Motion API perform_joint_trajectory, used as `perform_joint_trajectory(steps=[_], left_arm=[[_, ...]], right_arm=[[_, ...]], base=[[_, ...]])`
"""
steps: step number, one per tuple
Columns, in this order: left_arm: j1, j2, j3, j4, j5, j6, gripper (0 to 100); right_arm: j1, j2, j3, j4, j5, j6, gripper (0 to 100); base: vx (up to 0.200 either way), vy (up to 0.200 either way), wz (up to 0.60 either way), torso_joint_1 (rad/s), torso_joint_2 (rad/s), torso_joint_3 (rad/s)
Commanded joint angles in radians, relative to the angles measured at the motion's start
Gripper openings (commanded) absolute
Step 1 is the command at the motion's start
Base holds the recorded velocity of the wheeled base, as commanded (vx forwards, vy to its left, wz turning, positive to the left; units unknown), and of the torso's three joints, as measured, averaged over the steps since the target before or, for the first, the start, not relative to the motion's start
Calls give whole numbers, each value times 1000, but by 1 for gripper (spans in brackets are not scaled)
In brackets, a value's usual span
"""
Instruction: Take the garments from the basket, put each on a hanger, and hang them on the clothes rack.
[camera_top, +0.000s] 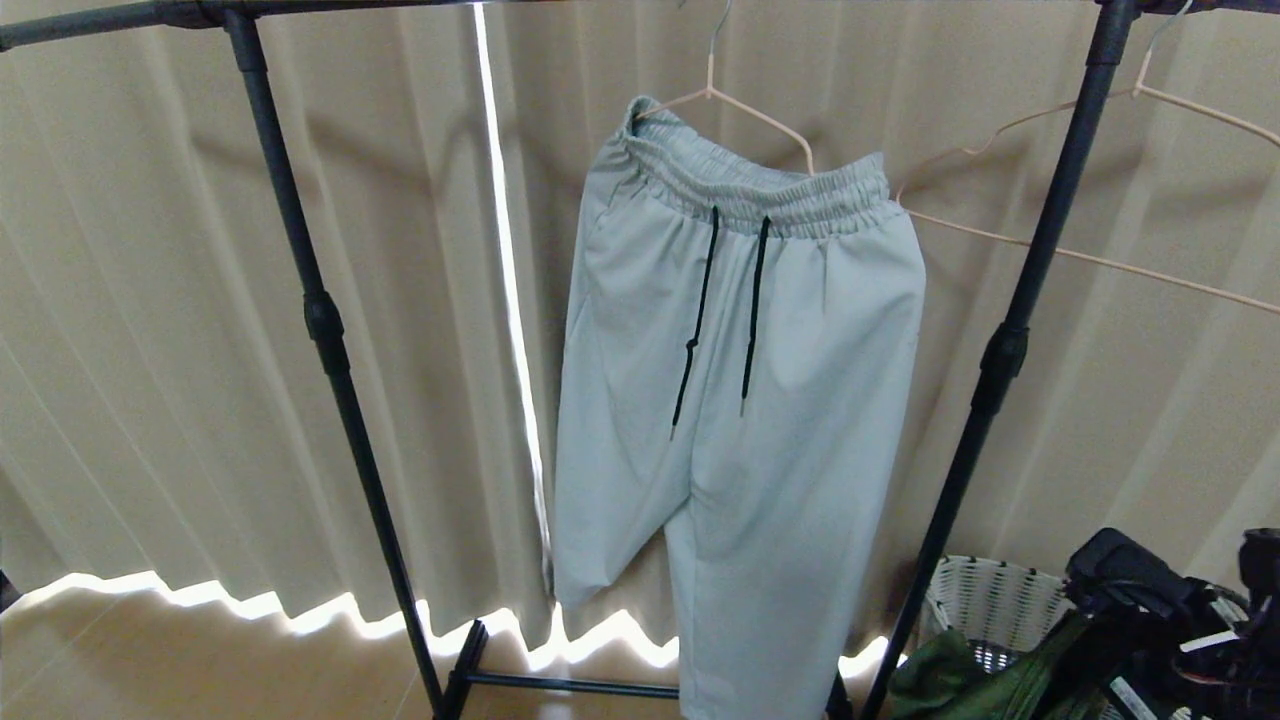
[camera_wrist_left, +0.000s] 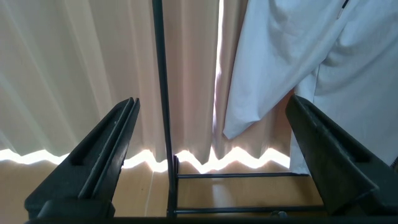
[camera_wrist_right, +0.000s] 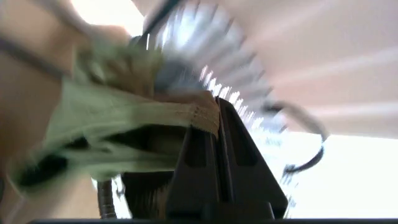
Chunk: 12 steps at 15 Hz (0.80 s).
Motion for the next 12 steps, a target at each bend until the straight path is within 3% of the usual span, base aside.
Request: perform_joint_trajectory(steps=[1, 3, 6, 12], left_arm=[[0, 0, 0, 0, -1, 1, 100], [0, 0, 0, 0, -3, 6, 100], [0, 0, 0, 2, -4, 15, 100], [0, 0, 0, 0, -11, 18, 100]], right_arm=[[28, -295, 20, 2, 82, 1, 0], [80, -381, 9, 0, 82, 24, 0], [151, -422, 6, 2, 80, 78, 0], [166, -408, 9, 3, 88, 79, 0]], base=[[0, 0, 0, 0, 0, 0], [0, 0, 0, 0, 0, 0], [-200, 0, 0, 7, 1, 5], [-200, 0, 0, -1, 3, 3]])
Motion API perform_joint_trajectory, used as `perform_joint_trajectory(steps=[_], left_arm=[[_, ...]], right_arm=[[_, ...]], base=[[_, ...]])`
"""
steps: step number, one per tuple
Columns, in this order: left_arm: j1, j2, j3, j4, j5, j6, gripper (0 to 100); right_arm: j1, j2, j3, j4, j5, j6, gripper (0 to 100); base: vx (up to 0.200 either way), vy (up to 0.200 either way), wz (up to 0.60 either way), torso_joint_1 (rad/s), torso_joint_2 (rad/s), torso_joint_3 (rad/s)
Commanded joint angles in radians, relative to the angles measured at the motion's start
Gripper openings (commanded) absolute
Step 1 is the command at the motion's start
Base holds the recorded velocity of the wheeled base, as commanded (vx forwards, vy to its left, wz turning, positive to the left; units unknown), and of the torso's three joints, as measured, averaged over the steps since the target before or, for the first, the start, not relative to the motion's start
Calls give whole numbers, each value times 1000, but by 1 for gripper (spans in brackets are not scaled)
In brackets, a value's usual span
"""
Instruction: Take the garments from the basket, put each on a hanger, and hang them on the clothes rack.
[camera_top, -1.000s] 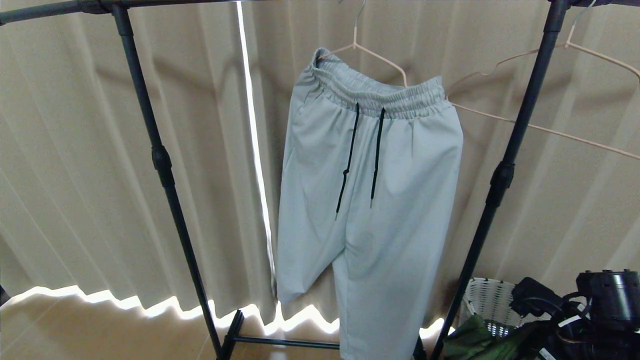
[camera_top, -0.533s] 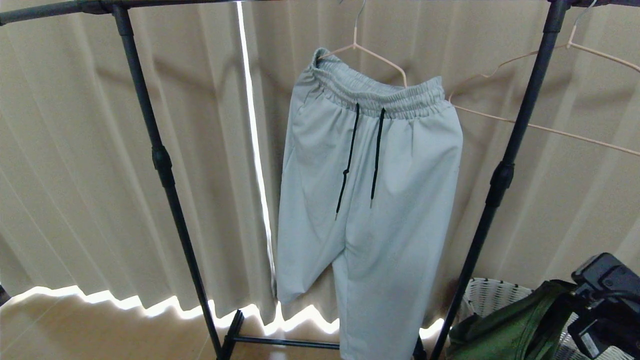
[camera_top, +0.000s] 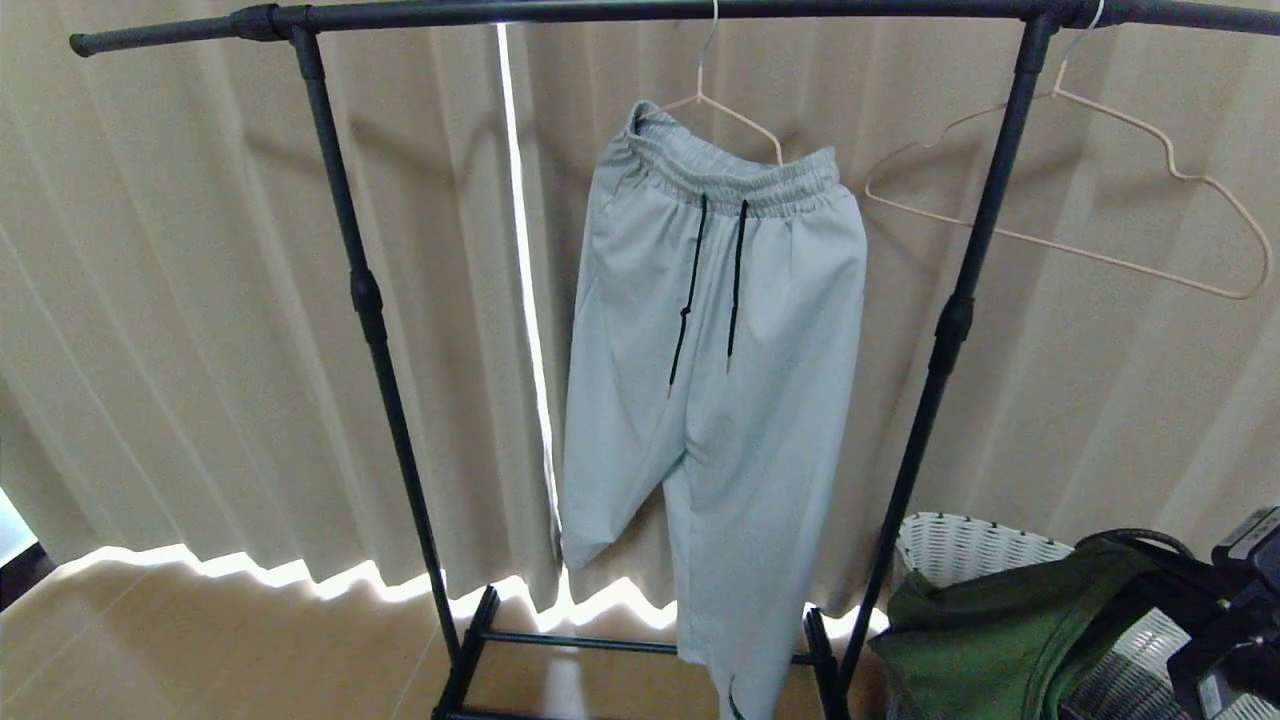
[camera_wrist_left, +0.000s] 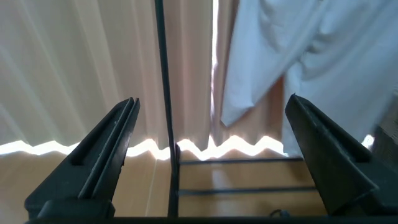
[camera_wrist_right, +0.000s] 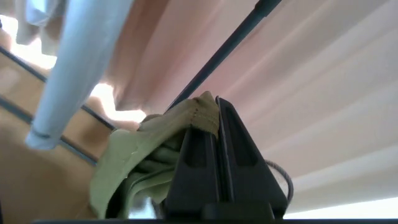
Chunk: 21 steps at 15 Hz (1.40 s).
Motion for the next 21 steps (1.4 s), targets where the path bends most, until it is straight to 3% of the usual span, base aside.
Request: perform_joint_trajectory(steps=[1, 5, 9, 12, 14, 15, 17, 19, 21], left_arm=[[0, 0, 0, 1, -1, 3, 100], [0, 0, 0, 1, -33, 15, 100], [0, 0, 0, 2, -39, 20, 100], [0, 0, 0, 10, -42, 97, 100], [0, 0, 0, 9, -105, 127, 100], [0, 0, -5, 5, -190, 155, 100], [-4, 23, -44, 12, -208, 190, 100], [-4, 268, -227, 2, -213, 209, 100], [-18, 501, -388, -31, -246, 209, 100]], right_arm=[[9, 4, 0, -1, 1, 0, 0], [14, 59, -34, -1, 3, 0, 0], [104, 157, -140, -9, 41, 39, 0], [173, 212, -221, -4, 59, 59, 0], [206, 251, -273, -4, 73, 62, 0], [242, 297, -334, -2, 81, 76, 0], [279, 332, -385, -4, 81, 108, 0], [345, 373, -466, -4, 82, 219, 0], [373, 392, -509, -4, 82, 243, 0]], base=[[-200, 0, 0, 2, 2, 2], [-100, 0, 0, 1, 1, 2], [0, 0, 0, 0, 0, 0], [0, 0, 0, 0, 0, 0], [0, 0, 0, 0, 0, 0], [0, 0, 0, 0, 0, 0], [0, 0, 0, 0, 0, 0], [0, 0, 0, 0, 0, 0], [0, 0, 0, 0, 0, 0]])
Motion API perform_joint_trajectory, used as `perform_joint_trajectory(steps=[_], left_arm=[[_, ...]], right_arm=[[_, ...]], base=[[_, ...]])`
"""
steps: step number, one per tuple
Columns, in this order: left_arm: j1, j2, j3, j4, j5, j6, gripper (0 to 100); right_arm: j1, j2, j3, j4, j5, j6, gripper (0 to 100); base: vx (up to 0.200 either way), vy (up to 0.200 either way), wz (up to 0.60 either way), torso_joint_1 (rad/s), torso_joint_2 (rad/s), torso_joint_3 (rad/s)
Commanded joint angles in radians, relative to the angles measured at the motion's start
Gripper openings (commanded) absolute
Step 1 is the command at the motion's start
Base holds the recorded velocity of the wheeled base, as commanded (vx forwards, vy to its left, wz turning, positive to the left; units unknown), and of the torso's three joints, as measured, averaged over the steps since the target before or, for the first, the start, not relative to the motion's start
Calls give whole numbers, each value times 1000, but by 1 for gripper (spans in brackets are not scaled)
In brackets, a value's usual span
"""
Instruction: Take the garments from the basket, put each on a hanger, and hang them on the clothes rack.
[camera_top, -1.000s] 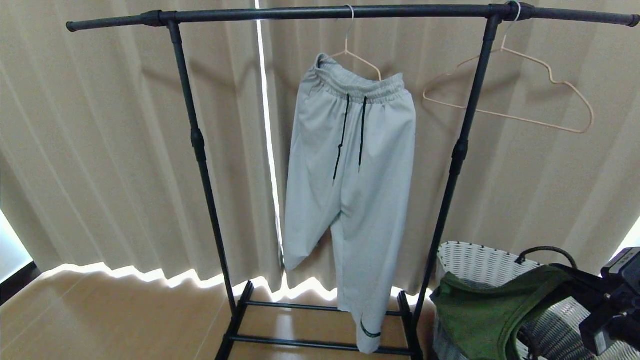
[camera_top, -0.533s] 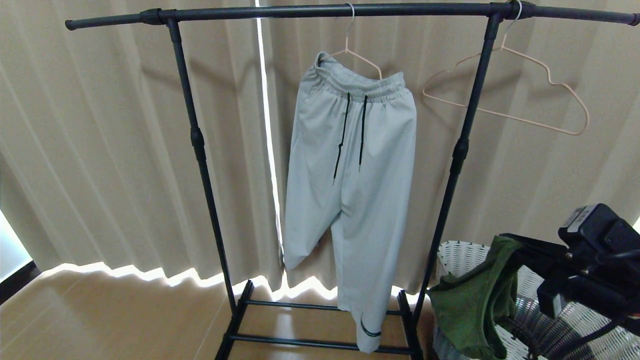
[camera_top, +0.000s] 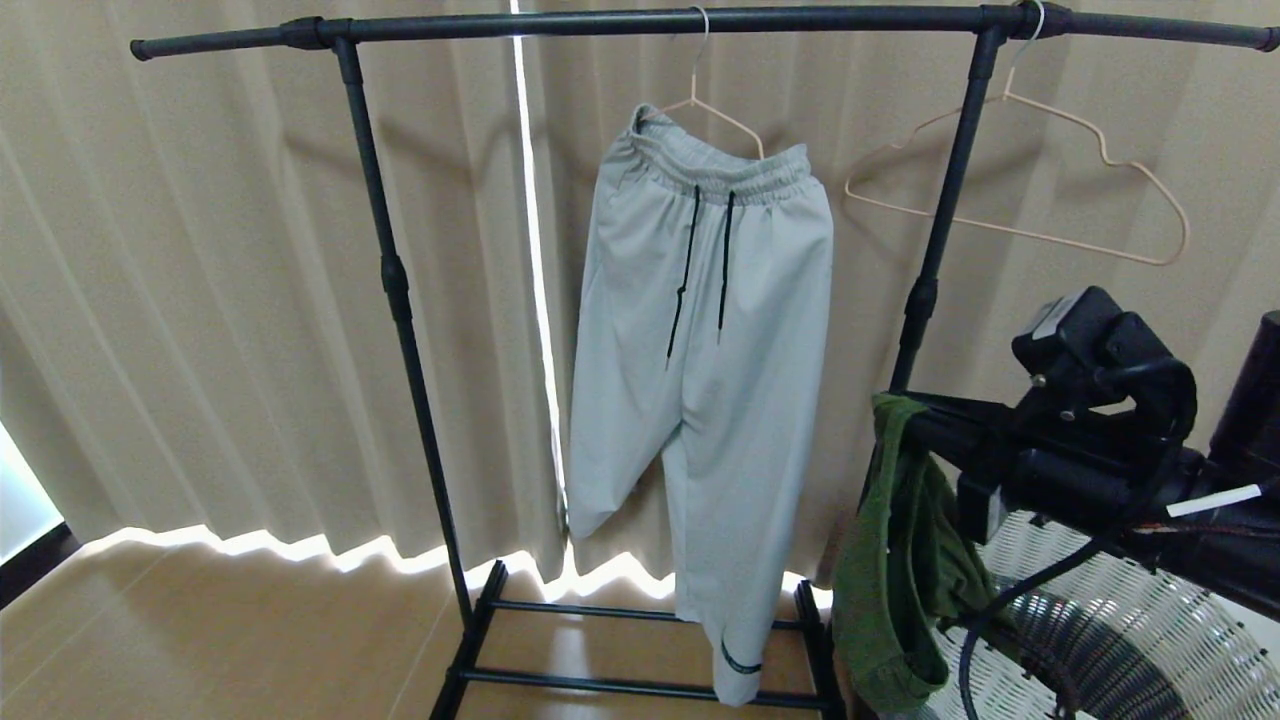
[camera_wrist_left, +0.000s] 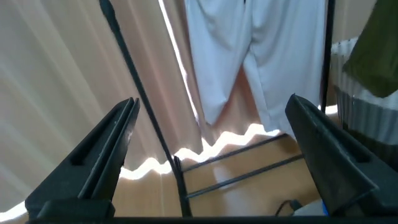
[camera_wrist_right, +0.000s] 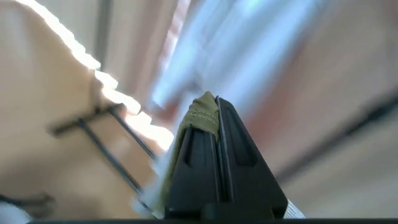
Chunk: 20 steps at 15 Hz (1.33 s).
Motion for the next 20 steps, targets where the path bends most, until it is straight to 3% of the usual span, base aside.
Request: perform_joint_trajectory(steps=[1, 2, 4, 6, 8, 11, 13, 16, 18, 20], left_arm=[[-39, 511, -306, -68, -32, 7, 100], [-70, 576, -331, -94, -32, 5, 100], [-231, 774, -375, -222, -18, -15, 100], [-424, 942, -389, -342, 89, -45, 100], [-610, 1094, -415, -462, 212, -134, 100], [-788, 1298, -477, -545, 258, -242, 100], [-826, 1357, -493, -569, 259, -274, 100], [-904, 1593, -512, -762, 264, -361, 100], [-913, 1708, -527, -884, 302, -375, 100], [-913, 1769, -555, -933, 344, -375, 100]], right_arm=[[44, 45, -62, -1, 2, 7, 0], [52, 45, -70, -1, 11, 9, 0], [82, 49, -94, -6, 59, 12, 0], [101, 65, -107, -12, 63, 25, 0], [131, 62, -125, -10, 62, 104, 0], [167, 65, -136, -12, 62, 153, 0], [171, 65, -136, -12, 62, 153, 0], [180, 59, -145, -12, 62, 154, 0], [180, 53, -142, -12, 62, 154, 0], [180, 53, -139, -12, 62, 154, 0]], base=[[0, 0, 0, 0, 0, 0], [0, 0, 0, 0, 0, 0], [0, 0, 0, 0, 0, 0], [0, 0, 0, 0, 0, 0], [0, 0, 0, 0, 0, 0], [0, 0, 0, 0, 0, 0], [0, 0, 0, 0, 0, 0], [0, 0, 0, 0, 0, 0], [0, 0, 0, 0, 0, 0], [0, 0, 0, 0, 0, 0]])
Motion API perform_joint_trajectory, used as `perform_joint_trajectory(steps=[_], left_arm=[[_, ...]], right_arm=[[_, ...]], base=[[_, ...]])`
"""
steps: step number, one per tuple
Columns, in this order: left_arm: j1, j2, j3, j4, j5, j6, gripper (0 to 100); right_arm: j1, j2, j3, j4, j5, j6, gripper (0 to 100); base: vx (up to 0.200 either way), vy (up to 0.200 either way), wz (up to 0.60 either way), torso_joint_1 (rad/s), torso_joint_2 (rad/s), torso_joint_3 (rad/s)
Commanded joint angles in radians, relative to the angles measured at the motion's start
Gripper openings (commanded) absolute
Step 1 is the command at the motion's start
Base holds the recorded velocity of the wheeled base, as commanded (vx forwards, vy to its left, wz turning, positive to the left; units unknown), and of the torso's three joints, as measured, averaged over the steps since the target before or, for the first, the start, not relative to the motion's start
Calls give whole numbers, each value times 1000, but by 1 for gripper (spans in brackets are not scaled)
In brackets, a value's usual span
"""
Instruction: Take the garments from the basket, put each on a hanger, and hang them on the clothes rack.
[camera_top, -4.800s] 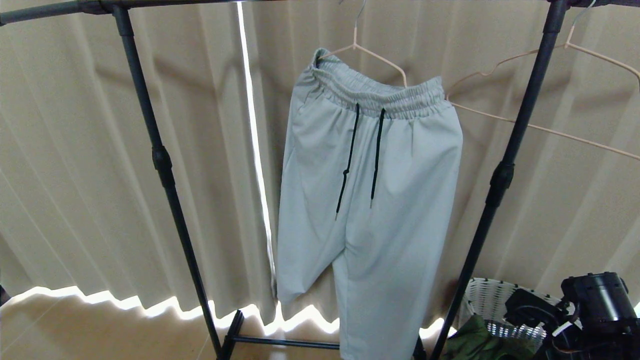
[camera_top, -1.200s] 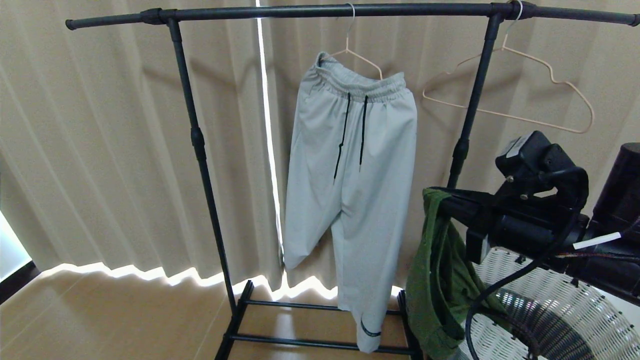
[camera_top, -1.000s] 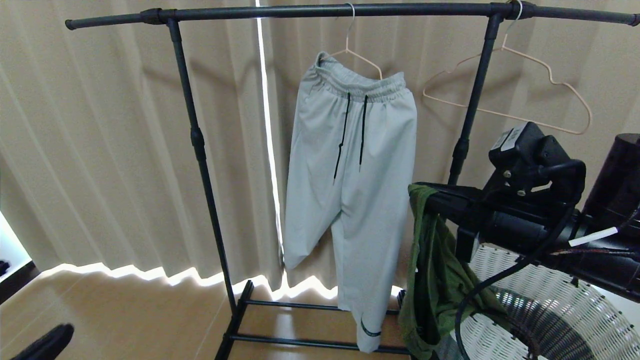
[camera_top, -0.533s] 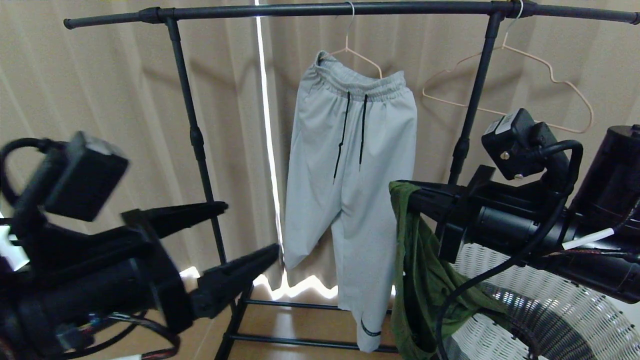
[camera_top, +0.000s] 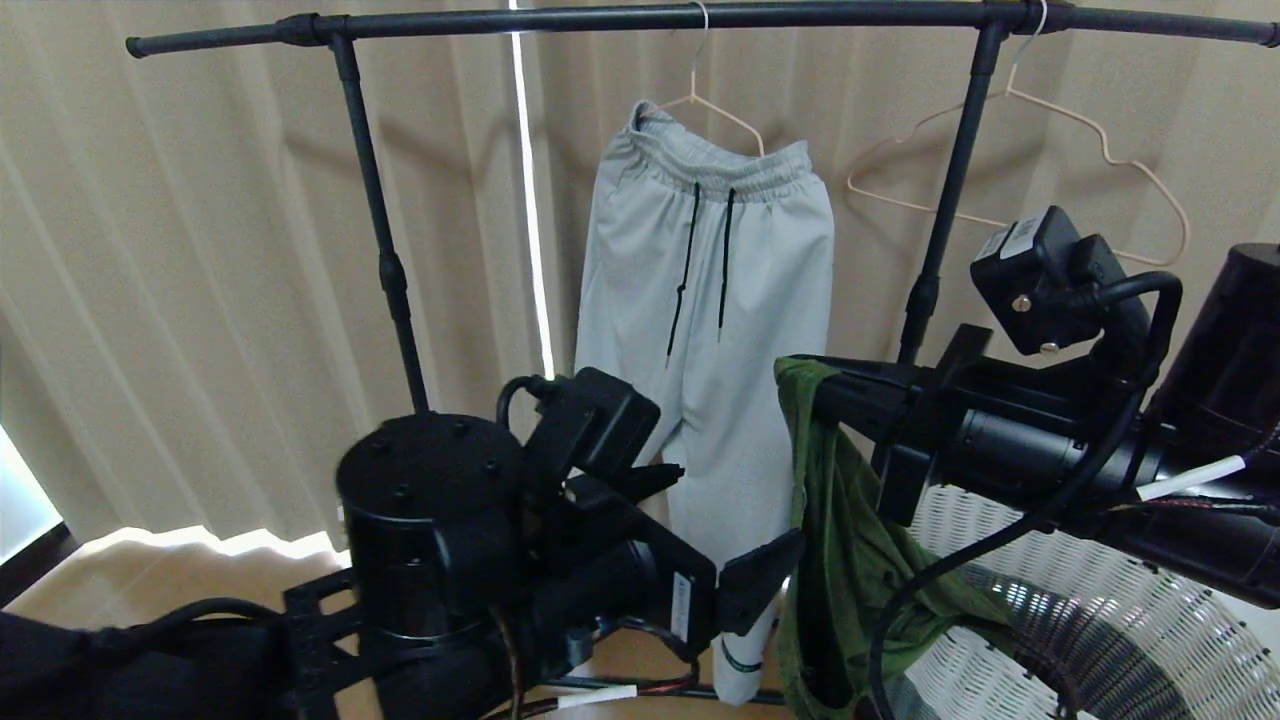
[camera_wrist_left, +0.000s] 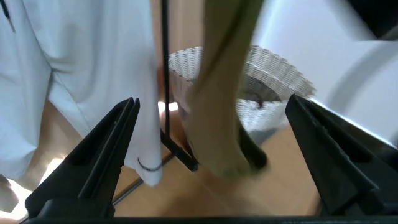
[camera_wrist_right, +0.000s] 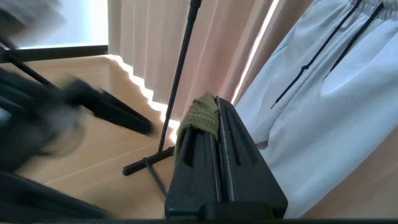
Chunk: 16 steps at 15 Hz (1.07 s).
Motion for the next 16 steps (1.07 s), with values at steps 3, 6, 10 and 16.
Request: perform_joint_trajectory(steps=[3, 6, 10, 16], left_arm=[[1, 172, -73, -45, 41, -12, 100], [19, 206, -108, -45, 67, -55, 100], [29, 227, -108, -45, 73, -57, 100], [41, 240, 29, -42, 149, 17, 100]], right_arm=[[1, -4, -1, 0, 0, 1, 0], [1, -6, 0, -2, -1, -1, 0], [1, -8, 0, -2, -1, 1, 0], [-2, -44, 3, -2, -4, -2, 0]], base=[[0, 0, 0, 0, 0, 0], [0, 0, 0, 0, 0, 0], [0, 0, 0, 0, 0, 0], [0, 0, 0, 0, 0, 0]])
